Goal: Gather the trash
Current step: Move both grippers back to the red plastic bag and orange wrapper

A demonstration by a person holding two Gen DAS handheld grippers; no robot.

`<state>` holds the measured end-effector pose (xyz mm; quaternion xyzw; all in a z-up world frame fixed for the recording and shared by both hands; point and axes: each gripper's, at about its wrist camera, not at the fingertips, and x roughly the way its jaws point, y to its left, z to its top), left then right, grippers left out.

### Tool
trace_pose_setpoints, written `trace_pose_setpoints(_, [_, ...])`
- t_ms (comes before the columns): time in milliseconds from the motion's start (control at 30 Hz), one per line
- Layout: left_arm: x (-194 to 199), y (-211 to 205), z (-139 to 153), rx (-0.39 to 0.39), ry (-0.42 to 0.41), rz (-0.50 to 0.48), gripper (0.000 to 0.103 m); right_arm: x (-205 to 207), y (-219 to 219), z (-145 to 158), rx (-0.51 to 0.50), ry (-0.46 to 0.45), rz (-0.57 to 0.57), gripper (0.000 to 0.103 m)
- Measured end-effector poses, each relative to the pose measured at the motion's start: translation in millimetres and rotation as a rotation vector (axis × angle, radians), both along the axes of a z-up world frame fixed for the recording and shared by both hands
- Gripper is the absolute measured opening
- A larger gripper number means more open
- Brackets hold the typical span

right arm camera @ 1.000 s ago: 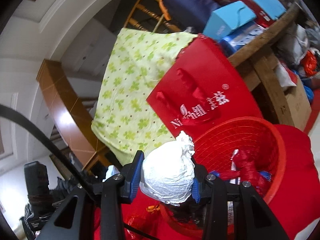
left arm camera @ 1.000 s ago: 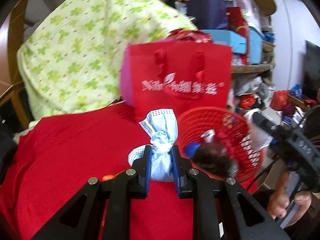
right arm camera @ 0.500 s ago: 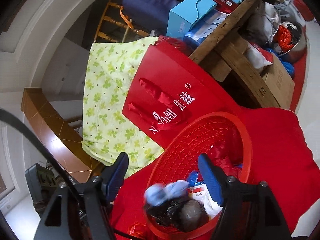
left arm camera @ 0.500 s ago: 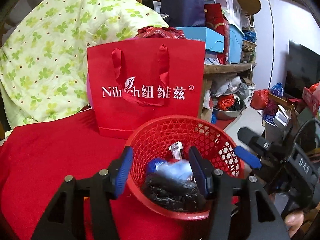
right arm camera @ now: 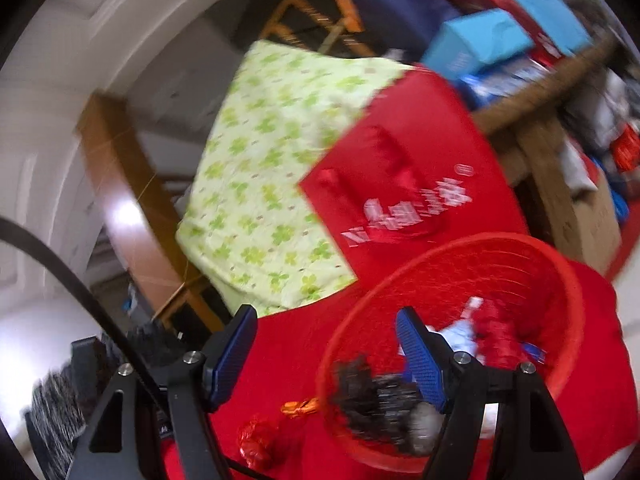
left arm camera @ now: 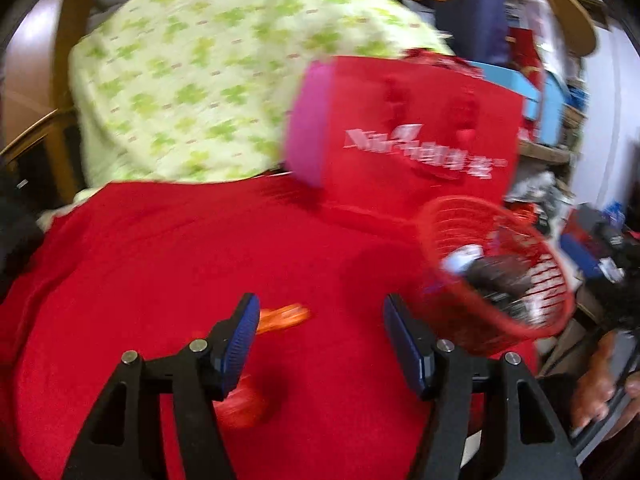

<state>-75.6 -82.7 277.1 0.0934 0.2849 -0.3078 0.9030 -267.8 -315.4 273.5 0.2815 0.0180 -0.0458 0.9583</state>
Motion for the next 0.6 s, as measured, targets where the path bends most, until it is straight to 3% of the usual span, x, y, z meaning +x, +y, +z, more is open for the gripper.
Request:
trace_pose_setpoints(233, [27, 88, -31, 0.034, 0.057, 0.208, 0.065, 45, 69, 0, -0.145, 0.059, 0.216, 0.075])
trace_pose_setpoints(400, [33, 119, -52, 0.033, 0.106, 0.269, 0.065, 87, 106, -13, -0.203, 0.193, 0.303, 0.075])
trace_pose_setpoints(600, [37, 122, -68, 0.023, 0.136, 0.248, 0.065, 142, 106, -39, -0.069, 0.366, 0.339, 0.075])
